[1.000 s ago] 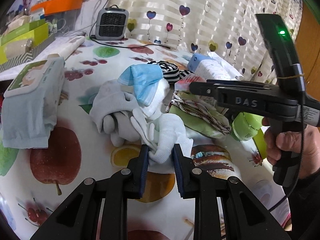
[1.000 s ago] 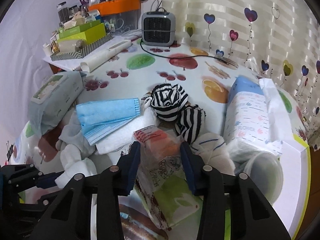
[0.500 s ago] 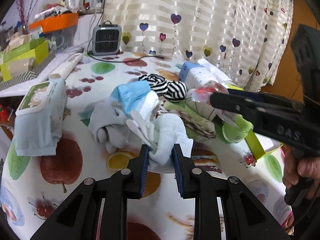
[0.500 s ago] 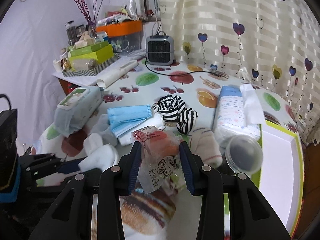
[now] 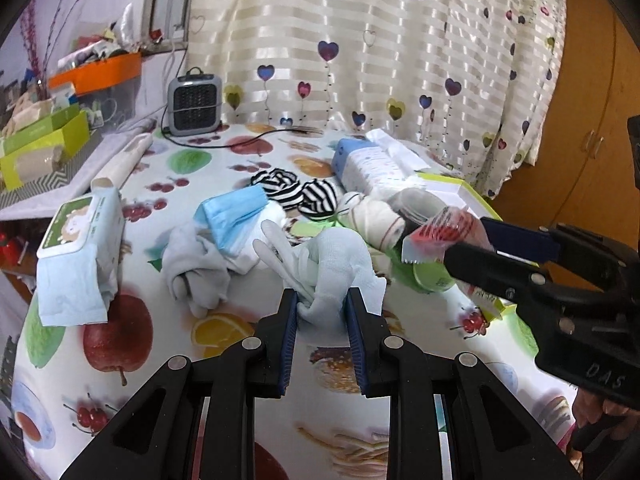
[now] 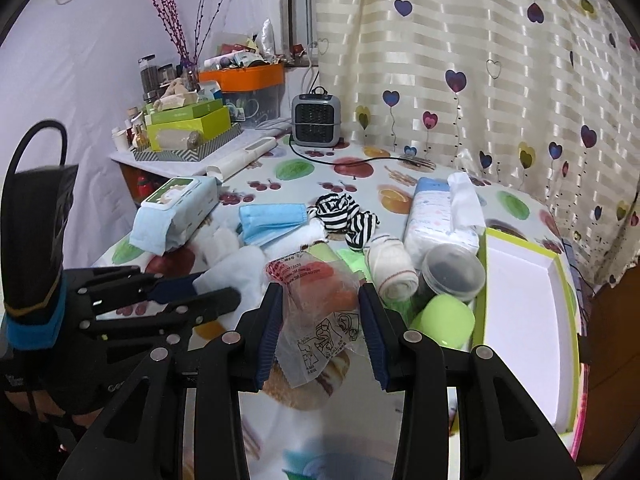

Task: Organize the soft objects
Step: 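Carry the white sock and plastic bag with both tools over the white box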

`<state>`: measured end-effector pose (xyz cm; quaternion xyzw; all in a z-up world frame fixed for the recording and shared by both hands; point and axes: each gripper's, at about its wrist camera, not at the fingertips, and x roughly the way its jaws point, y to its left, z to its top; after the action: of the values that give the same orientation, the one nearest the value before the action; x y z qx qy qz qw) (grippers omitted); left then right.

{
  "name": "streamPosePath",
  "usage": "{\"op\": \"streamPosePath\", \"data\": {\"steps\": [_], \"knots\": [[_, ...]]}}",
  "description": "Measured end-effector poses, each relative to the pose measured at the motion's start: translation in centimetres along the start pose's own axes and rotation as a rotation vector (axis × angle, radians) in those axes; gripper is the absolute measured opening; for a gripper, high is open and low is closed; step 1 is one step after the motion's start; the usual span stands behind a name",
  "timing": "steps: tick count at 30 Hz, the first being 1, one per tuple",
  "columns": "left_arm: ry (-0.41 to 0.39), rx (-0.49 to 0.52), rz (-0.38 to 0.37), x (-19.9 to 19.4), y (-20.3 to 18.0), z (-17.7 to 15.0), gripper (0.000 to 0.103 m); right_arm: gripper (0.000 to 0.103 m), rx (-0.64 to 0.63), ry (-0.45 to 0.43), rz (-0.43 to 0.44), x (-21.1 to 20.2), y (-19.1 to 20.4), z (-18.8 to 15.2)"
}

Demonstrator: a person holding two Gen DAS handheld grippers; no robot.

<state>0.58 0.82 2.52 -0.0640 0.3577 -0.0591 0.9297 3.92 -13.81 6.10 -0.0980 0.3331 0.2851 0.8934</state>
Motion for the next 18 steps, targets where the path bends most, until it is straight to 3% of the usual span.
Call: {"op": "streamPosePath", "data": {"steps": [18], "knots": [[-0.015, 0.068, -0.018, -0.8, -3.7, 0.7, 0.023, 0.04, 0.059, -0.043, -0.018, -2.9, -1.9, -2.0]]}}
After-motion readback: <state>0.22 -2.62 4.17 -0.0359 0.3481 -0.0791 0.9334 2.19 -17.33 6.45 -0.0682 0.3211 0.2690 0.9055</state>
